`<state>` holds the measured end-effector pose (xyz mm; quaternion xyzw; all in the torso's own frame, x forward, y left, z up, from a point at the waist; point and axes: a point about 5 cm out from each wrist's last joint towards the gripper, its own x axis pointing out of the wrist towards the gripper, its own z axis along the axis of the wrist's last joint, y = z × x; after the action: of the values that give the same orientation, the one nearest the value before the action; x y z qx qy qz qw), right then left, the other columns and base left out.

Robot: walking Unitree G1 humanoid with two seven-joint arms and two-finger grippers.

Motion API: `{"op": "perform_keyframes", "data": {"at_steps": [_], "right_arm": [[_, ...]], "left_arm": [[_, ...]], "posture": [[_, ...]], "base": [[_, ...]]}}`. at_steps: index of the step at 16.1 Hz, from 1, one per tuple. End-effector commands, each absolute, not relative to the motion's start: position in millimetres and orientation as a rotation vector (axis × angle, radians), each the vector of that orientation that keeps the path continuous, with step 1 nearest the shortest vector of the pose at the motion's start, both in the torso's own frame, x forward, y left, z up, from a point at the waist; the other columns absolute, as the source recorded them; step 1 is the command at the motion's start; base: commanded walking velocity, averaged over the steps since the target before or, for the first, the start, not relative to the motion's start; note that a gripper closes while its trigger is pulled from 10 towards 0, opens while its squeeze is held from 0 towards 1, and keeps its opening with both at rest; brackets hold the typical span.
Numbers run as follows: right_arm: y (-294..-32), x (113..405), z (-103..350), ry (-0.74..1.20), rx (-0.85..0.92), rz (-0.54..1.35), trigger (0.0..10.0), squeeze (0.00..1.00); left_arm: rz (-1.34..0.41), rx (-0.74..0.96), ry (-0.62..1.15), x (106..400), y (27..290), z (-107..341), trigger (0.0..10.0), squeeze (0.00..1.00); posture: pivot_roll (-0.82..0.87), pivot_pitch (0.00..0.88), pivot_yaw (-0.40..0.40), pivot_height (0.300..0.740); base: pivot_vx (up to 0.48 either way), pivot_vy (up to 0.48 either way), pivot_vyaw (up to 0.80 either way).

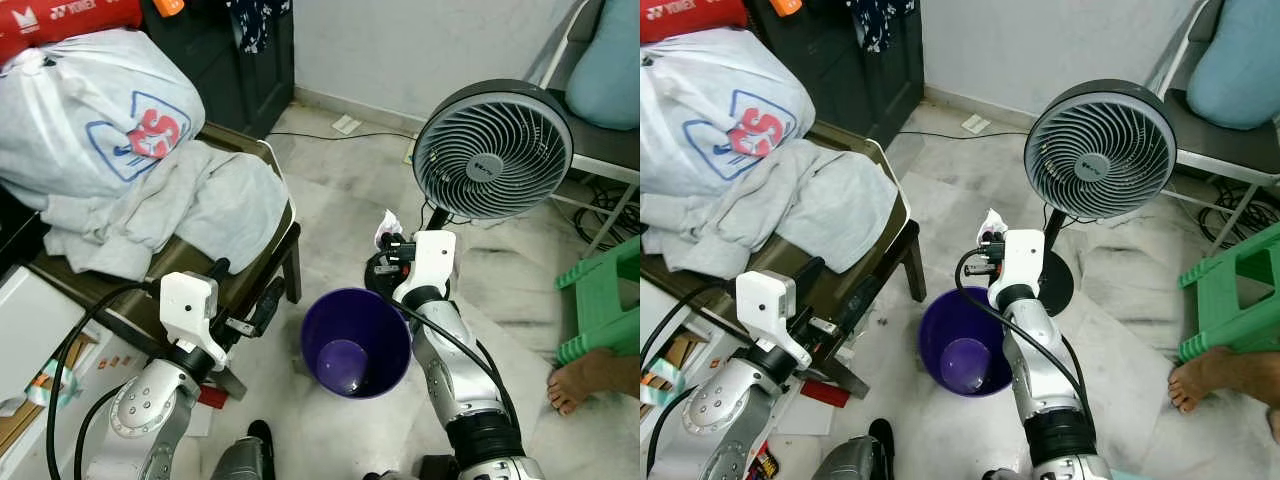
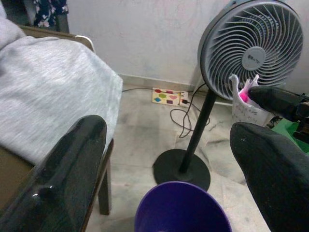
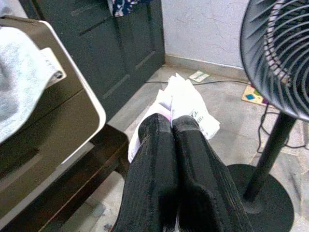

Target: Clean up the room

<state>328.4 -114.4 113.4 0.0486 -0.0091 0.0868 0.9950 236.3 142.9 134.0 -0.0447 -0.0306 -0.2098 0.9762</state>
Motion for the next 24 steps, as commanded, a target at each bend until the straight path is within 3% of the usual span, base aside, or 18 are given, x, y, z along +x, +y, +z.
{"op": "perform_keyframes", "data": {"at_steps": [1, 16, 24], "right_arm": [[-118, 327, 113, -0.015, 0.098, 0.167, 10.0, 0.0], [-116, 330, 115, -0.023, 0.088, 0.178, 10.0, 0.0], [-121, 331, 105, 0.017, 0.088, 0.163, 10.0, 0.0]], "left_arm": [[-0.422, -0.095, -0.047, 236, 144, 130, 10.0, 0.0], [-0.413, -0.092, -0.047, 239, 144, 129, 10.0, 0.0], [-0.403, -0.069, -0.022, 233, 152, 126, 10.0, 0.0]], "posture": [[0.02, 0.189, -0.021, 0.74], [0.02, 0.19, -0.021, 0.74], [0.05, 0.203, -0.012, 0.74]], "base": [[0.274, 0.0, 0.0], [0.292, 0.0, 0.07], [0.0, 0.0, 0.43]]}}
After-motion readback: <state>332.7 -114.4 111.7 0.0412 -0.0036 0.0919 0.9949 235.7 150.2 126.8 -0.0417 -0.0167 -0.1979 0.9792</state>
